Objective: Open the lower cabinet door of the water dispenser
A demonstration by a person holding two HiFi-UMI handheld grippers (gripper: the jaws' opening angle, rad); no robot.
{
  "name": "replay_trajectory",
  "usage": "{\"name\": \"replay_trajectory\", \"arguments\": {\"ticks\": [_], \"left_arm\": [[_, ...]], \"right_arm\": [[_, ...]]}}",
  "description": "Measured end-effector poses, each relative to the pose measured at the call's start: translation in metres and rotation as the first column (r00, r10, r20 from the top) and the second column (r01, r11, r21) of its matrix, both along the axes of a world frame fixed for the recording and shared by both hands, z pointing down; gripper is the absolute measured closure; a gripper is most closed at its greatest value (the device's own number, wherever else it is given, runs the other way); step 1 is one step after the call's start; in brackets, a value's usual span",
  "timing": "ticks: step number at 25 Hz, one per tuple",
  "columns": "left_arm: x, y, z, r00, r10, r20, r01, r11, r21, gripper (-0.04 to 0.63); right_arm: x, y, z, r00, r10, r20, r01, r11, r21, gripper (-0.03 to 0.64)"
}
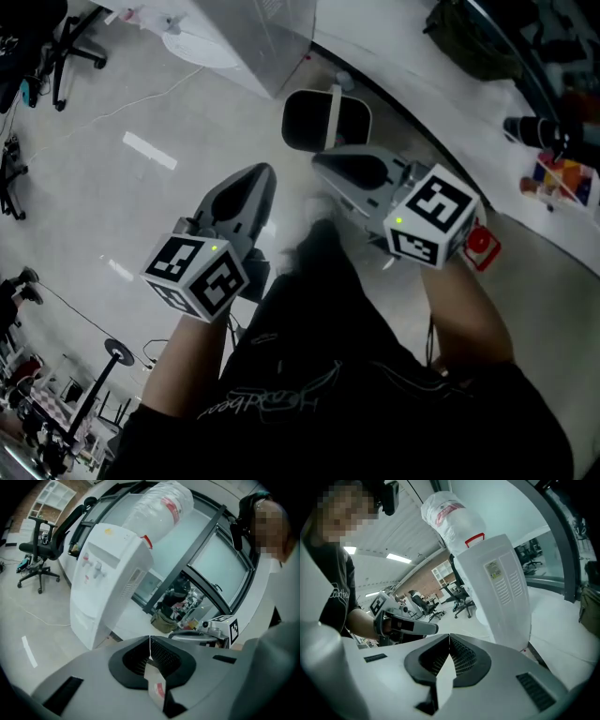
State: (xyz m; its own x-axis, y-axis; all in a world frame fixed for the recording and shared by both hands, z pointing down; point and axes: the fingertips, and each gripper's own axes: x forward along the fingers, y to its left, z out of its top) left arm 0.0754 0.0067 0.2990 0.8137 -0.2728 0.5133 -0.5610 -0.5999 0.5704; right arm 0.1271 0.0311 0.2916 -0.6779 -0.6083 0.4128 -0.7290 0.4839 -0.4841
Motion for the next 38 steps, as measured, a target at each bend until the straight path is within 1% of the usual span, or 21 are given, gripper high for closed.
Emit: {"name": "replay_trajectory", "arguments": {"ticks": [4, 8, 14, 17, 21, 24, 28, 33, 38], "left_arm": [[0.010, -0.021, 0.044, 0.999, -0.023, 0.038, 0.023, 1.000, 0.012, 0.594], [0.022, -0.042, 0.084, 0.997, -0.042, 0.063, 0.041, 0.999, 0.024, 0.592], [0.024, -0.067, 0.126, 0.994, -0.055, 0.092, 0.051, 0.998, 0.045, 0.592], [0.024, -0.079, 0.154, 0.989, -0.069, 0.131, 0.061, 0.996, 0.063, 0.591], [0.023, -0.100, 0.190, 0.974, -0.109, 0.198, 0.092, 0.991, 0.094, 0.587], [0.023, -0.116, 0.209, 0.963, -0.148, 0.224, 0.127, 0.986, 0.107, 0.552], [0.020, -0.137, 0.235, 0.944, -0.206, 0.257, 0.181, 0.976, 0.117, 0.480], [0.020, -0.156, 0.267, 0.924, -0.214, 0.316, 0.178, 0.974, 0.138, 0.412], [0.018, -0.176, 0.280, 0.905, -0.237, 0.354, 0.191, 0.969, 0.159, 0.363]], "right_arm": [[0.016, -0.023, 0.030, 1.000, -0.022, 0.001, 0.022, 1.000, 0.016, 0.603], [0.030, -0.044, 0.063, 1.000, -0.019, 0.008, 0.018, 1.000, 0.025, 0.603], [0.026, -0.055, 0.094, 1.000, -0.004, 0.017, 0.003, 1.000, 0.013, 0.603], [0.029, -0.054, 0.109, 1.000, -0.016, 0.017, 0.016, 1.000, -0.007, 0.603], [0.034, -0.055, 0.131, 1.000, -0.003, 0.012, 0.004, 0.999, -0.036, 0.603], [0.041, -0.056, 0.143, 1.000, 0.006, -0.002, -0.006, 0.998, -0.056, 0.603], [0.051, -0.058, 0.155, 1.000, 0.009, -0.015, -0.010, 0.997, -0.074, 0.603], [0.063, -0.061, 0.167, 1.000, 0.022, -0.013, -0.023, 0.995, -0.097, 0.603], [0.065, -0.060, 0.173, 1.000, 0.023, -0.013, -0.024, 0.994, -0.109, 0.603]]}}
